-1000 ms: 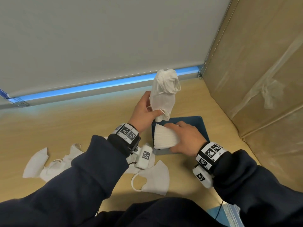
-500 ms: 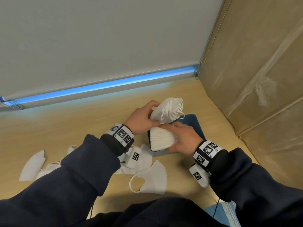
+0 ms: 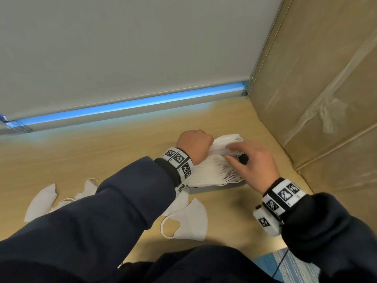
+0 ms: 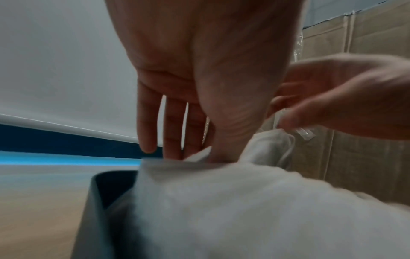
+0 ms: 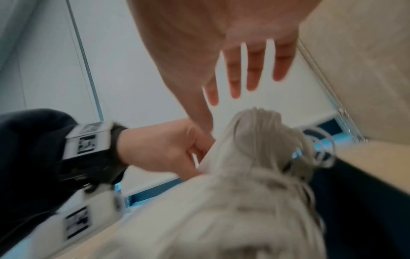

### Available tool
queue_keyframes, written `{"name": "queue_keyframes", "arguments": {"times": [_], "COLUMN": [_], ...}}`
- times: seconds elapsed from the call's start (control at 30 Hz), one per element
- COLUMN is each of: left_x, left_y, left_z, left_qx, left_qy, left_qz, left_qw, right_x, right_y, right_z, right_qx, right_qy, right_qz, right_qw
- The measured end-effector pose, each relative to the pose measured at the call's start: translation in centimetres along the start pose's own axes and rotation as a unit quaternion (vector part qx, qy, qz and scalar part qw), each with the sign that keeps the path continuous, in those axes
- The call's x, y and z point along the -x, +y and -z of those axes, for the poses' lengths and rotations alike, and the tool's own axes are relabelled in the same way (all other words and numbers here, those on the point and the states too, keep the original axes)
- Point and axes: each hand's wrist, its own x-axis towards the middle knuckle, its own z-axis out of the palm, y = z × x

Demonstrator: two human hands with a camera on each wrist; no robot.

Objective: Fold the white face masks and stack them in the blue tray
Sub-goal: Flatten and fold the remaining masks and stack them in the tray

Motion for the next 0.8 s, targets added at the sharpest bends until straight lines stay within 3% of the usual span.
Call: {"name": "queue_keyframes", "arguments": {"times": [0.07, 0.2, 0.37, 0.5, 0.57, 0.67, 0.8], "left_x": [-0.1, 0.7, 3.5, 4.2, 4.6, 4.9, 4.9], "left_y": [0.0, -0.6, -1.8, -1.8, -1.5, -1.1, -0.4], "left_z": [0.3, -0.2, -2.2, -2.5, -2.3, -1.9, -1.9], "left_qx": [-0.007, 0.047, 0.147, 0.158, 0.185, 0.187, 0.193], "left_qy": [-0.008, -0.017, 0.043, 0.068, 0.048, 0.025, 0.002], "left_qz": [-0.035, -0.079, -0.097, -0.127, -0.116, -0.121, -0.13], "left_qw": [0.999, 0.996, 0.983, 0.977, 0.975, 0.974, 0.973], "right_x": [-2.3, -6.1, -5.6, -5.1, -5.2, -5.2, -4.4], "right_y": [0.2, 0.3, 0.2, 0.6, 0.6, 1.5, 2.6], "right_z": [0.7, 1.3, 1.6, 1.1, 1.0, 0.8, -0.7], "right_qx": [0.103, 0.193, 0.235, 0.172, 0.131, 0.109, 0.203], "right_qy": [-0.044, -0.248, -0.265, -0.281, -0.299, -0.308, -0.314], "right_qz": [-0.003, -0.043, 0.058, 0.062, 0.019, 0.011, 0.061], "right_qw": [0.994, 0.948, 0.934, 0.942, 0.945, 0.945, 0.925]}}
